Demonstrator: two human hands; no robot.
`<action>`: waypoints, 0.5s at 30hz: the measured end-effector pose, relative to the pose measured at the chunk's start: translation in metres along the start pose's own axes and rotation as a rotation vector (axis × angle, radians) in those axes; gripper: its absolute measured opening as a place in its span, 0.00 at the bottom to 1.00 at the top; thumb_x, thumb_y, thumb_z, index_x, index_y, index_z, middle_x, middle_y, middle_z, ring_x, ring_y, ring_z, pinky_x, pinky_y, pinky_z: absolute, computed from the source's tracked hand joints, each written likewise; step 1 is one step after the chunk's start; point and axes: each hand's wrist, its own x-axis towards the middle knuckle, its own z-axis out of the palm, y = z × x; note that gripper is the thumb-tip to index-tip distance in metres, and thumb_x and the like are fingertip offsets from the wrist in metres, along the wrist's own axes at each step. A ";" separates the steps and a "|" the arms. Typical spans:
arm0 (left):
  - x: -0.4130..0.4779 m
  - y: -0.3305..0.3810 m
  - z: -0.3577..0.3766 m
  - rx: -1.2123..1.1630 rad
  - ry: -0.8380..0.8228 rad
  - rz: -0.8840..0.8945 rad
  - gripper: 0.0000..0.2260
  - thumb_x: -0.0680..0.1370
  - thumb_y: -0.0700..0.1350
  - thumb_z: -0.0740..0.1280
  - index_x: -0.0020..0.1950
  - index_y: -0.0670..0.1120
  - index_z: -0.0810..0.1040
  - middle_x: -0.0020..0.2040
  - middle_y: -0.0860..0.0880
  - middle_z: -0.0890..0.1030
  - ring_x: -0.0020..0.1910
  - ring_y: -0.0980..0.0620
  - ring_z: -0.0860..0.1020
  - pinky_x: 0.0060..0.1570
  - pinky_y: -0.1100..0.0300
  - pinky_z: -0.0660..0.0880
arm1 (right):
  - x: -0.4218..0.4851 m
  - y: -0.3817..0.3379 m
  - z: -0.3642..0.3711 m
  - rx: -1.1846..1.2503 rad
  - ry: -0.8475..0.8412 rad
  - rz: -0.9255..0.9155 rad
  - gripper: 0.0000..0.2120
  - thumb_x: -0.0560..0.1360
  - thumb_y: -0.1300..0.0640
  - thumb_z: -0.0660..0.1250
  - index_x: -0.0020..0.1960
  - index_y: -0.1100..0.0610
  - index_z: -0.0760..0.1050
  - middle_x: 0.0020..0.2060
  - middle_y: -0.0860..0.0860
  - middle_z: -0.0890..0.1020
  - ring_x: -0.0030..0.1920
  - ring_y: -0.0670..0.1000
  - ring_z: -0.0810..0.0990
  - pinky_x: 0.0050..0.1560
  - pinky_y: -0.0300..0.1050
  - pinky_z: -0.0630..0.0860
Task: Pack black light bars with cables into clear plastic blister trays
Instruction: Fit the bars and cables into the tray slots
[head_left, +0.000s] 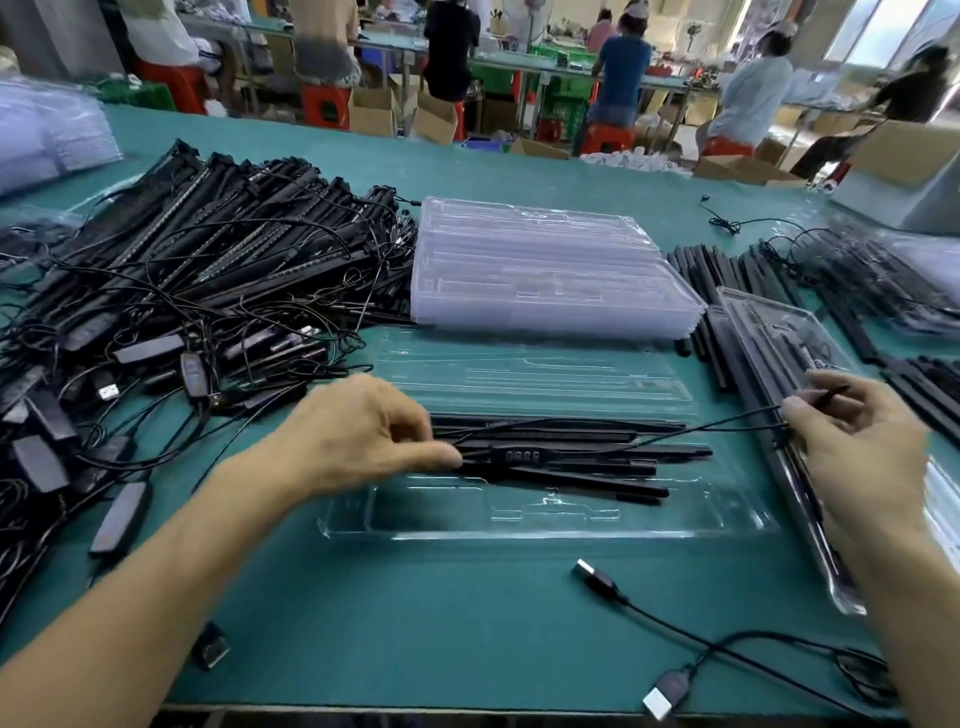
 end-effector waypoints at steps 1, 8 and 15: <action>0.001 0.006 0.004 0.080 -0.057 0.011 0.23 0.67 0.75 0.62 0.36 0.56 0.80 0.31 0.60 0.78 0.32 0.60 0.75 0.33 0.62 0.70 | 0.002 0.002 0.002 -0.064 0.017 -0.028 0.13 0.74 0.63 0.70 0.46 0.43 0.77 0.40 0.44 0.81 0.38 0.39 0.79 0.41 0.29 0.76; -0.002 0.015 0.017 0.237 -0.025 0.065 0.13 0.71 0.65 0.67 0.48 0.59 0.76 0.45 0.60 0.75 0.48 0.58 0.74 0.46 0.58 0.72 | -0.003 0.006 0.004 -0.310 -0.208 -0.100 0.16 0.74 0.64 0.65 0.52 0.44 0.76 0.39 0.48 0.83 0.40 0.50 0.81 0.41 0.48 0.79; 0.012 0.026 0.041 0.203 -0.011 0.091 0.15 0.77 0.62 0.66 0.61 0.59 0.75 0.53 0.59 0.78 0.57 0.56 0.74 0.53 0.57 0.72 | -0.027 -0.003 0.006 -0.627 -0.483 -0.261 0.12 0.75 0.62 0.69 0.56 0.49 0.78 0.48 0.48 0.81 0.48 0.48 0.79 0.51 0.41 0.72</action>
